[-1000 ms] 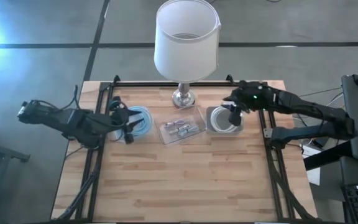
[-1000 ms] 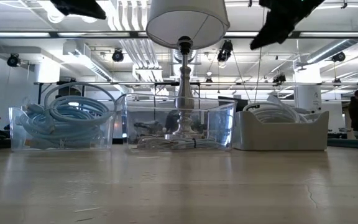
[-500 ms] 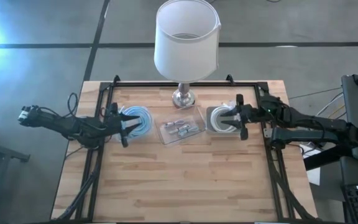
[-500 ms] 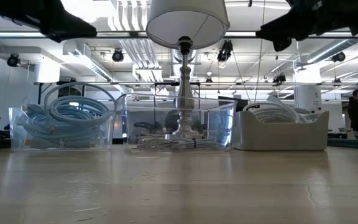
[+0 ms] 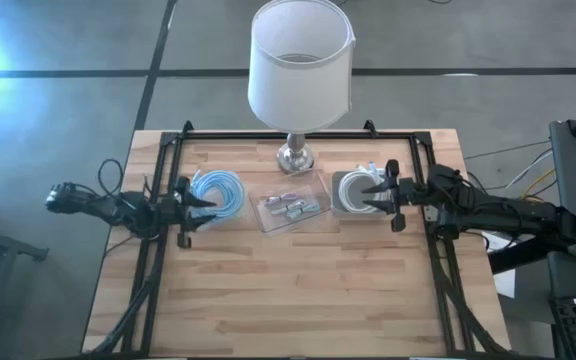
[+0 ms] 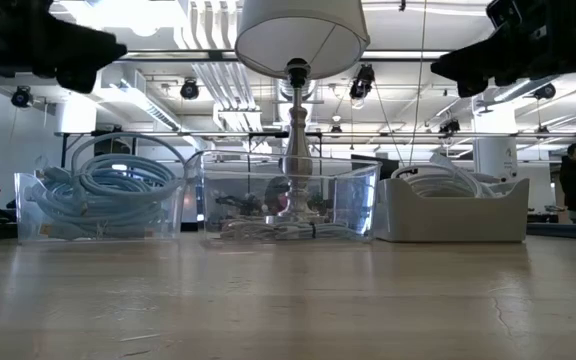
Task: Pick & Place USB Port
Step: Return to Home Position
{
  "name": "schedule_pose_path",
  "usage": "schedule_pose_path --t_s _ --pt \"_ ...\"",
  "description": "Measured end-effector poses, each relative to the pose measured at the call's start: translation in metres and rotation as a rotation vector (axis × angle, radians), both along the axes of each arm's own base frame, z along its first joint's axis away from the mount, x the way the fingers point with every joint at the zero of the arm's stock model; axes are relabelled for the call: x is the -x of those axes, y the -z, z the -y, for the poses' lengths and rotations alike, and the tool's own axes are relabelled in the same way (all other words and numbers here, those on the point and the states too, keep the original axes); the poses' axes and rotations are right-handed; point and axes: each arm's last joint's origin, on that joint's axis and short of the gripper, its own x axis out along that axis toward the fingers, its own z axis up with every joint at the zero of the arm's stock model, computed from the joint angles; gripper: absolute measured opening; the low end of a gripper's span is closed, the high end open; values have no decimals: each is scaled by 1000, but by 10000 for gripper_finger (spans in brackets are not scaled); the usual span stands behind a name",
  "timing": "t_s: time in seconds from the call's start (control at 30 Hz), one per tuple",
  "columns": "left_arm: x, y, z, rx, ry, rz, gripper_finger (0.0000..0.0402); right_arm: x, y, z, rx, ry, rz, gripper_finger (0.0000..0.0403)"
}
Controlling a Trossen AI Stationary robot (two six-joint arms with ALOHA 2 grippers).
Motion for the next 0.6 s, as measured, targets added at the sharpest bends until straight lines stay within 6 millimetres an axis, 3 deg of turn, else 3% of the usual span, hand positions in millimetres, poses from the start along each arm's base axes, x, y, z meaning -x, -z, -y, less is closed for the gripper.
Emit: schedule_pose_path --t_s 0.23,0.6 --pt "3 18 0 -18 27 26 140 7 10 -2 1 0 13 121" --pt "5 28 0 -61 38 11 140 16 34 -5 -45 4 32 114"
